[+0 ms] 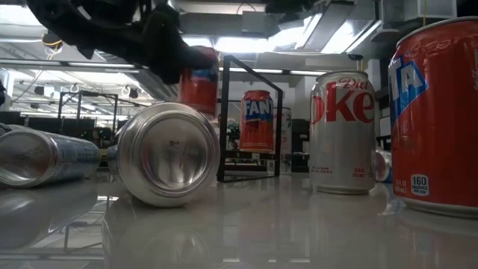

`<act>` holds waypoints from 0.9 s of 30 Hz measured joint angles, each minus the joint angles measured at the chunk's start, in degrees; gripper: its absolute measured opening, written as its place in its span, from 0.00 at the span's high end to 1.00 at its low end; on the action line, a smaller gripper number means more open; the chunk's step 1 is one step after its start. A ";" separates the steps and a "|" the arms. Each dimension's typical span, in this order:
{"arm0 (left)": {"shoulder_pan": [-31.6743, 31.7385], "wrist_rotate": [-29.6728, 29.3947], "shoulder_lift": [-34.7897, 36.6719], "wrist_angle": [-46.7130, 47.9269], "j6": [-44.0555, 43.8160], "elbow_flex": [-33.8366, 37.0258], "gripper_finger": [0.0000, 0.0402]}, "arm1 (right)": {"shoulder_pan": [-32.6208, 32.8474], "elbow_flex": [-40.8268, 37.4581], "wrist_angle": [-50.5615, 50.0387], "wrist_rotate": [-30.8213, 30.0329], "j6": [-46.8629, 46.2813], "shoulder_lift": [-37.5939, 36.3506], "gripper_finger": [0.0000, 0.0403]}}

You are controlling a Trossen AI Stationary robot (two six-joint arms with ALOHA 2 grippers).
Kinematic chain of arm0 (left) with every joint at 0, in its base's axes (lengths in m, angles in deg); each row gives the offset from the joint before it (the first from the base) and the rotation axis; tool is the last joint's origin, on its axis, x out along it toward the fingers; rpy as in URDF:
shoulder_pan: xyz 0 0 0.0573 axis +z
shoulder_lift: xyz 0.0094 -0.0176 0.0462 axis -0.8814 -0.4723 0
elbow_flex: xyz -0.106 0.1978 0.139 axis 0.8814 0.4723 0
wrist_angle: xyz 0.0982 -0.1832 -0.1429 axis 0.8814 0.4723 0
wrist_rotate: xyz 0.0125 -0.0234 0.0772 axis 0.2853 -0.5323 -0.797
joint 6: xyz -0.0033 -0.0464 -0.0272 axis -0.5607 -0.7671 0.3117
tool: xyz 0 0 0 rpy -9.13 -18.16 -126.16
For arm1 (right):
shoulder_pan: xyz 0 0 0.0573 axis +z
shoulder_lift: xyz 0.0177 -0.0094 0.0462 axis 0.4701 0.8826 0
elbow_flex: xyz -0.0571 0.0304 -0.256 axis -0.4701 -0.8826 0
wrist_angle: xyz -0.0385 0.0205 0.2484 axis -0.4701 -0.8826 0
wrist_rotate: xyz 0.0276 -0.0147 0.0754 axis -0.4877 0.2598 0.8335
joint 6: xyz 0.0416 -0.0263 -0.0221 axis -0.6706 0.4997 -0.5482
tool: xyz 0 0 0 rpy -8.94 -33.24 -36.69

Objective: Pick and place cans onto a shelf
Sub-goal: Put the middle right red soda can on the shelf aligned with the other red soda can

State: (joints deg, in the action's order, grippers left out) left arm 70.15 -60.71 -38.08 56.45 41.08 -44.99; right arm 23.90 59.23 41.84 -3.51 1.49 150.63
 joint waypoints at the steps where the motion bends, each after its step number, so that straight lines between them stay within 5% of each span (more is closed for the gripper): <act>1: -0.04 0.31 -1.15 -1.20 -0.02 0.00 0.29 | -0.02 0.00 -0.03 0.84 0.00 0.09 0.07; 13: -0.02 -0.39 -11.00 -6.53 0.07 0.00 0.28 | 0.00 -0.04 0.03 3.89 0.04 1.95 0.07; 27: 0.00 -0.53 -11.54 -6.46 0.11 -0.02 0.22 | 0.00 -0.07 -1.90 3.85 0.07 4.70 0.07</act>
State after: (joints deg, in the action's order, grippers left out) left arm 70.15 -61.24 -49.63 49.99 41.19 -45.01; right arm 23.90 59.16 39.94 0.33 1.56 155.33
